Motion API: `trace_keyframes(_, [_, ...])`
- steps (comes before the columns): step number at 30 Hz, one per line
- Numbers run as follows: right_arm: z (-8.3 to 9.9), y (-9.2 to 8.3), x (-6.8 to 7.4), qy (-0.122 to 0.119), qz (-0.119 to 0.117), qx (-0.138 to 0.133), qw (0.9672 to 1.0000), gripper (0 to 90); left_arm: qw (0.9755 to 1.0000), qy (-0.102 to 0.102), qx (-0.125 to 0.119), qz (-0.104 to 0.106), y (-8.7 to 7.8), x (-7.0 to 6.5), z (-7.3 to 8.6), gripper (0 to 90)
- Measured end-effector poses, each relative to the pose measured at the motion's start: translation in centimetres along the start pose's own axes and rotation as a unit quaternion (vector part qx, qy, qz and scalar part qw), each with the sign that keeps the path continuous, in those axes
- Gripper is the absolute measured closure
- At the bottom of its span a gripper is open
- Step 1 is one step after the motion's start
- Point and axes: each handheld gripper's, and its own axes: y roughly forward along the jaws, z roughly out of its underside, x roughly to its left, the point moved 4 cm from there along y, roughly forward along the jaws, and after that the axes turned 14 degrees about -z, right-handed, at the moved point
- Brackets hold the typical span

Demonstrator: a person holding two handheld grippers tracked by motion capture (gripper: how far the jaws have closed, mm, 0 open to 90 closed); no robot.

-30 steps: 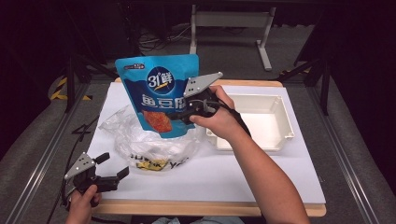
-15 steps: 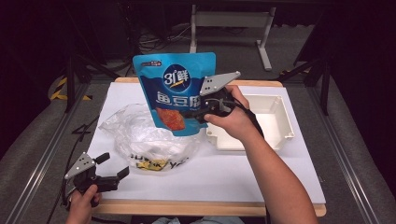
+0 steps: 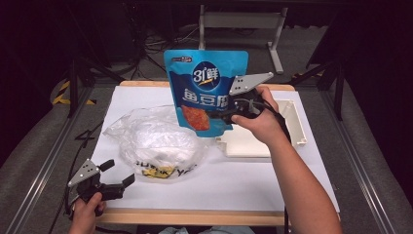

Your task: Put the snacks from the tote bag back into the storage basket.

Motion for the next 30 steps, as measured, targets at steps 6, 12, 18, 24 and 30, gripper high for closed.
trace_keyframes(6, [0.8, -1.4, -0.8, 0.009, 0.019, 0.0, 0.9998, 54.2, 1.0, -0.002, 0.0, 0.0, 0.0, 0.0, 0.0, 0.6])
trace_keyframes(12, [1.8, -3.0, -1.8, 0.021, 0.038, -0.011, 0.999, 54.2, 1.0, -0.002, 0.001, 0.001, 0.0, 0.1, 0.0, 0.6])
trace_keyframes(18, [2.8, -4.3, -2.9, 0.026, 0.063, -0.003, 0.9976, 54.2, 1.0, -0.005, 0.002, 0.0, 0.1, 0.1, 0.1, 0.6])
trace_keyframes(24, [3.9, -6.0, -4.2, 0.038, 0.093, -0.003, 0.9949, 54.2, 1.0, -0.004, 0.004, 0.0, 0.1, 0.1, 0.1, 0.6])
trace_keyframes(30, [5.0, -7.3, -5.3, 0.048, 0.106, 0.004, 0.9932, 54.2, 1.0, -0.005, 0.003, 0.0, 0.1, 0.1, 0.1, 0.6])
